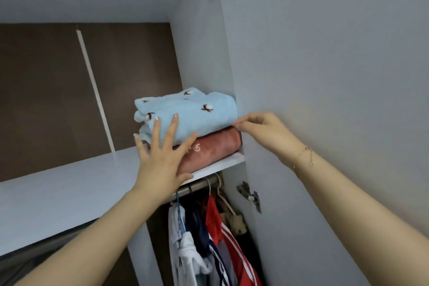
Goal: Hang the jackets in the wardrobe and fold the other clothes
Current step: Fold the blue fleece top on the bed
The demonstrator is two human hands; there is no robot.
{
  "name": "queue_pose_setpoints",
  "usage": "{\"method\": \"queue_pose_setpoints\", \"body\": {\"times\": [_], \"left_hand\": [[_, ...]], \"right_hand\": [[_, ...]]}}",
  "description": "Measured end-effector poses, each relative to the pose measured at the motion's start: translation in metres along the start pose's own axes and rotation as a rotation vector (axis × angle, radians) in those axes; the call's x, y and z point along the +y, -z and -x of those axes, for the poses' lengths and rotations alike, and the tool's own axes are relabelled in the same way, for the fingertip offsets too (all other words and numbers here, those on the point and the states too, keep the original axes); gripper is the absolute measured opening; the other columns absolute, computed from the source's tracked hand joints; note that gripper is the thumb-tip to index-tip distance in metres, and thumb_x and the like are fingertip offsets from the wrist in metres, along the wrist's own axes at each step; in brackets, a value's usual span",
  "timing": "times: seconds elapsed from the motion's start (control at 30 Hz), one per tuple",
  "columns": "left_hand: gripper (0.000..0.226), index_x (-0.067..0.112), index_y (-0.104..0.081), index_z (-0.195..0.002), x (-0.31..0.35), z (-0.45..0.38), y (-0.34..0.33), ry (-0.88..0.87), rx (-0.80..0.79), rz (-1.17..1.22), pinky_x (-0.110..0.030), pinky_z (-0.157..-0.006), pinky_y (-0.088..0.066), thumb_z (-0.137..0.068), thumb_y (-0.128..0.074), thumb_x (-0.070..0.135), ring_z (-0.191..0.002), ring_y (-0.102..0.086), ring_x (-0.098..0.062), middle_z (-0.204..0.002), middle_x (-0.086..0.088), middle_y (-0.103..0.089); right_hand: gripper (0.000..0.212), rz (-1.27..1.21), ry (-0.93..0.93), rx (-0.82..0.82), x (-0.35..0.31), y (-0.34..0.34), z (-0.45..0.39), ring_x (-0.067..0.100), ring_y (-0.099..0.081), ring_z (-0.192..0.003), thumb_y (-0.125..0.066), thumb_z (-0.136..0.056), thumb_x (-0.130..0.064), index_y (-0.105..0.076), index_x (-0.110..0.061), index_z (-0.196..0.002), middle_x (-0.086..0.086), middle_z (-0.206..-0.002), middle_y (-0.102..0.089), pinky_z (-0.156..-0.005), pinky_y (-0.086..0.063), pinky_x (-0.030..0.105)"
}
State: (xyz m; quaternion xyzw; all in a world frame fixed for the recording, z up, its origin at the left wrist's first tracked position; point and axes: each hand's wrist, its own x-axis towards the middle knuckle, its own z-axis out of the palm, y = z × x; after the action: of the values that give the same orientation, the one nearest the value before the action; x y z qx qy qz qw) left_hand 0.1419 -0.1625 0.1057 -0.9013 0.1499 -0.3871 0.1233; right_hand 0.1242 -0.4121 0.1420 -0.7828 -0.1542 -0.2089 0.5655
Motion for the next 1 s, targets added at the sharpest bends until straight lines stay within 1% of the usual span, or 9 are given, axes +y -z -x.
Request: {"method": "queue_pose_setpoints", "body": {"times": [0.07, 0.13, 0.27, 0.33, 0.5, 0.6, 0.7, 0.8, 1.0], "left_hand": [[0.089, 0.036, -0.045, -0.144, -0.011, 0.003, -0.004, -0.140, 0.018, -0.136, -0.077, -0.104, -0.018, -0.065, -0.084, 0.046, -0.147, -0.006, -0.044, -0.162, -0.011, -0.013], [0.078, 0.034, -0.052, -0.139, -0.024, 0.005, -0.003, -0.135, 0.022, -0.177, -0.075, -0.104, -0.022, -0.068, -0.085, 0.037, -0.146, -0.013, -0.044, -0.160, -0.011, -0.020], [0.074, 0.042, -0.024, -0.151, -0.037, 0.011, 0.004, -0.007, -0.090, -0.234, -0.065, -0.115, -0.005, -0.090, -0.064, 0.029, -0.147, 0.019, -0.035, -0.160, -0.005, 0.023], [0.072, 0.037, -0.020, -0.153, -0.029, 0.022, 0.017, 0.031, -0.094, -0.161, -0.061, -0.117, -0.003, -0.093, -0.059, 0.029, -0.148, 0.019, -0.031, -0.160, -0.006, 0.024], [0.053, 0.028, -0.048, -0.140, 0.041, 0.091, 0.092, 0.087, 0.072, 0.693, -0.042, -0.115, -0.022, -0.090, -0.064, 0.025, -0.145, -0.021, -0.022, -0.158, 0.001, -0.025], [0.043, 0.031, -0.057, -0.129, 0.095, 0.127, 0.145, 0.060, 0.014, 1.169, -0.023, -0.105, -0.028, -0.089, -0.067, 0.023, -0.131, -0.039, -0.005, -0.138, 0.013, -0.045], [0.042, 0.029, -0.056, -0.126, 0.152, 0.154, 0.189, 0.100, -0.158, 1.562, -0.023, -0.100, -0.039, -0.089, -0.066, 0.012, -0.119, -0.051, -0.003, -0.129, 0.013, -0.054], [0.044, 0.022, -0.054, -0.126, 0.219, 0.188, 0.225, 0.031, -0.389, 1.889, -0.018, -0.095, -0.048, -0.090, -0.062, 0.000, -0.111, -0.059, -0.004, -0.128, 0.006, -0.059], [0.031, 0.029, -0.064, -0.117, 0.362, 0.263, 0.289, -0.172, -0.774, 2.148, -0.030, -0.098, -0.049, -0.093, -0.059, 0.010, -0.109, -0.063, -0.001, -0.118, 0.014, -0.067]], "right_hand": [[0.017, 0.023, -0.018, 0.006, -0.003, 0.002, 0.019, 0.002, -0.063, -0.092, -0.059, -0.091, -0.019, -0.075, -0.013, -0.093, -0.004, -0.096, -0.074, -0.067, -0.042, 0.002], [0.017, 0.040, -0.034, -0.018, -0.012, 0.003, 0.036, -0.007, -0.061, -0.086, -0.057, -0.091, -0.019, -0.074, -0.017, -0.093, -0.010, -0.092, -0.073, -0.062, -0.040, -0.002], [0.020, 0.040, -0.051, -0.052, -0.039, -0.001, 0.077, -0.018, -0.055, -0.084, -0.055, -0.093, -0.019, -0.073, -0.022, -0.101, -0.021, -0.091, -0.066, -0.065, -0.039, 0.002], [0.020, 0.047, -0.048, -0.049, -0.052, 0.000, 0.104, -0.015, -0.054, -0.095, -0.055, -0.093, -0.019, -0.072, -0.025, -0.102, -0.022, -0.097, -0.065, -0.073, -0.036, 0.005], [0.017, 0.026, -0.049, 0.027, -0.074, 0.012, 0.195, -0.013, -0.059, -0.097, -0.060, -0.093, -0.024, -0.073, -0.030, -0.100, -0.020, -0.100, -0.071, -0.074, -0.040, 0.000], [0.020, 0.016, -0.075, 0.120, -0.083, 0.028, 0.257, -0.006, -0.062, -0.103, -0.058, -0.093, -0.020, -0.073, -0.028, -0.104, -0.015, -0.106, -0.072, -0.091, -0.044, 0.011], [0.023, 0.044, -0.143, 0.248, -0.091, 0.056, 0.326, 0.003, -0.063, -0.108, -0.055, -0.093, -0.016, -0.073, -0.026, -0.105, -0.012, -0.108, -0.072, -0.101, -0.046, 0.028], [0.024, 0.078, -0.207, 0.411, -0.095, 0.095, 0.404, 0.005, -0.064, -0.107, -0.054, -0.094, -0.015, -0.073, -0.025, -0.105, -0.013, -0.108, -0.072, -0.100, -0.049, 0.034], [0.022, 0.103, -0.368, 0.762, -0.091, 0.169, 0.578, 0.007, -0.061, -0.114, -0.058, -0.092, -0.019, -0.072, -0.024, -0.109, -0.012, -0.113, -0.071, -0.103, -0.045, 0.034]]}}
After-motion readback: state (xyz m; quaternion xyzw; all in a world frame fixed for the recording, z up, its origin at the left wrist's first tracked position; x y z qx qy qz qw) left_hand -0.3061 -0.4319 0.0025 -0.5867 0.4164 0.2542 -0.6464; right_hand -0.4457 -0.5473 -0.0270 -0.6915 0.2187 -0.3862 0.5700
